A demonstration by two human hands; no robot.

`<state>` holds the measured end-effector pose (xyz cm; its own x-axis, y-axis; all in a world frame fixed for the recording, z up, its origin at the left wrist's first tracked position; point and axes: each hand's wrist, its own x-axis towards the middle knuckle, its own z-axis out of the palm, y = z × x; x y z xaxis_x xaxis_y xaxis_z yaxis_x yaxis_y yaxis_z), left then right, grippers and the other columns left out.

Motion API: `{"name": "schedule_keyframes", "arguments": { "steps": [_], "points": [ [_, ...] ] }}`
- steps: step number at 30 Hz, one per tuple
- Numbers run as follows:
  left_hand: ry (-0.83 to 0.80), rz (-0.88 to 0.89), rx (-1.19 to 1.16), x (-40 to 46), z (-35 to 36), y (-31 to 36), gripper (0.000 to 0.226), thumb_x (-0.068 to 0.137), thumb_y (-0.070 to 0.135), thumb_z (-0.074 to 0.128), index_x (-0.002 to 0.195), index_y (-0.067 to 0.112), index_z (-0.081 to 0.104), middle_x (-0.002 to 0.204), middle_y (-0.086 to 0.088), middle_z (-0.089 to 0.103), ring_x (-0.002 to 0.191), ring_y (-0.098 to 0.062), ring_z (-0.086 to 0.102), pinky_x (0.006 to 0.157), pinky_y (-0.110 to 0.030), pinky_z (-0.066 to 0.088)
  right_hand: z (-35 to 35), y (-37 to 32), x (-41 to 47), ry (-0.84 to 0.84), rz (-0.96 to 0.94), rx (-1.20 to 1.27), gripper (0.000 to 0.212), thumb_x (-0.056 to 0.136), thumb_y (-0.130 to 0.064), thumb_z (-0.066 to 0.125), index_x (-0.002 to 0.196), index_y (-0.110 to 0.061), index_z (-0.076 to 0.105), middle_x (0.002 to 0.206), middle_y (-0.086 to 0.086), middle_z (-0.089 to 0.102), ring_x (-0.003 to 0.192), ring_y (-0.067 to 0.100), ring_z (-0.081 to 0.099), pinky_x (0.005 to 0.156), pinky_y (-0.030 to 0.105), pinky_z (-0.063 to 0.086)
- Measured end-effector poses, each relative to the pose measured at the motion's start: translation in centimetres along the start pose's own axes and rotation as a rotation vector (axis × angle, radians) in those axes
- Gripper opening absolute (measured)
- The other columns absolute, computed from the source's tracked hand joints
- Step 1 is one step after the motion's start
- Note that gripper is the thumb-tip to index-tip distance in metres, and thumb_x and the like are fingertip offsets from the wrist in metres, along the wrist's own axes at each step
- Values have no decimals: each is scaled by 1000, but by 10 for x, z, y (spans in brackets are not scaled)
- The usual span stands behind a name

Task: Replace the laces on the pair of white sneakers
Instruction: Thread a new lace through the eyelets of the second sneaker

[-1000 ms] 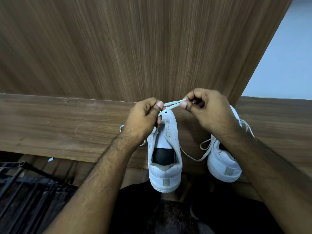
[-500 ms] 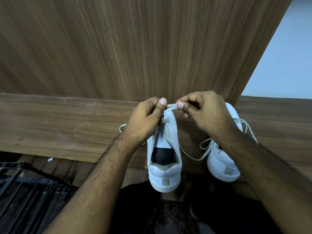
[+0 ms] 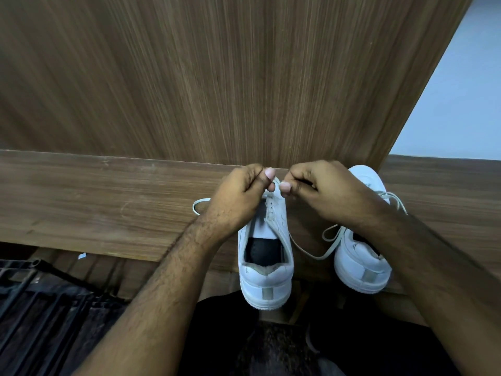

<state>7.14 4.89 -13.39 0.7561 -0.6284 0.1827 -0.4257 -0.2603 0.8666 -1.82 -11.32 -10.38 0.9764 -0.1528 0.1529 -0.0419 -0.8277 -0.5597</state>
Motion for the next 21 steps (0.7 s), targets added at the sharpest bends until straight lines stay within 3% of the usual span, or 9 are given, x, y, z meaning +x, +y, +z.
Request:
{"name": "schedule_keyframes", "arguments": {
  "steps": [4, 8, 10, 11, 13, 15, 16, 19, 21],
  "points": [
    [-28, 16, -120, 1, 2, 3, 40, 99, 49, 45, 75, 20, 57, 67, 3, 51, 63, -13, 44, 64, -35, 39, 1, -3, -3, 130, -122, 470, 27, 101, -32, 54, 79, -26, 68, 88, -8, 68, 85, 8, 63, 81, 30, 49],
    [-60, 59, -52, -1, 6, 5, 37, 107, 36, 42, 79, 15, 55, 71, 2, 55, 67, -10, 52, 63, -25, 44, -17, -25, -4, 311, -94, 1557, 32, 106, -29, 39, 82, -19, 58, 93, -2, 71, 95, 14, 68, 88, 31, 51],
    [-62, 76, 50, -1, 8, 3, 36, 107, 36, 42, 83, 14, 56, 70, 11, 54, 64, 1, 49, 61, -19, 40, -19, -30, -1, 353, -30, 1690, 31, 107, -33, 37, 85, -19, 54, 79, -2, 67, 75, 11, 67, 81, 31, 54],
    [-46, 85, 87, 0, 8, 0, 35, 107, 35, 42, 84, 13, 56, 69, 13, 51, 63, 3, 47, 60, -16, 36, -17, -29, 0, 391, 19, 1576, 31, 107, -34, 38, 84, -20, 54, 71, -4, 62, 61, 7, 58, 72, 28, 53],
    [-16, 126, 143, 3, 7, -3, 33, 107, 36, 41, 84, 17, 54, 75, 11, 48, 70, 2, 47, 66, -17, 35, -6, -21, 0, 497, 47, 955, 28, 106, -31, 45, 84, -20, 57, 66, -7, 56, 54, 5, 47, 62, 26, 48],
    [-28, 153, 225, 5, 8, -7, 31, 105, 41, 38, 85, 21, 52, 85, 5, 52, 84, -7, 50, 77, -28, 40, 3, -13, 2, 483, -12, 236, 20, 103, -28, 52, 88, -20, 64, 73, -7, 63, 66, 7, 57, 66, 27, 46],
    [-54, 145, 293, 5, 9, -9, 30, 105, 41, 37, 88, 21, 52, 91, 2, 53, 90, -14, 51, 83, -34, 41, 5, -13, 4, 371, 3, 15, 18, 102, -28, 54, 91, -20, 66, 81, -5, 65, 75, 11, 59, 70, 29, 45],
    [-115, 52, 533, 7, 10, -14, 26, 107, 35, 39, 102, 15, 53, 104, -3, 50, 102, -21, 46, 90, -39, 34, 15, -15, 8, -99, 122, -367, 27, 104, -30, 48, 102, -11, 68, 90, 1, 57, 83, 17, 51, 71, 27, 36],
    [-136, 32, 562, 8, 8, -19, 26, 106, 35, 38, 105, 15, 54, 103, -1, 47, 103, -20, 45, 90, -39, 32, 18, -17, 6, -234, 142, -288, 29, 104, -28, 47, 101, -9, 69, 83, 2, 58, 73, 16, 51, 65, 23, 39]
  ]
}}
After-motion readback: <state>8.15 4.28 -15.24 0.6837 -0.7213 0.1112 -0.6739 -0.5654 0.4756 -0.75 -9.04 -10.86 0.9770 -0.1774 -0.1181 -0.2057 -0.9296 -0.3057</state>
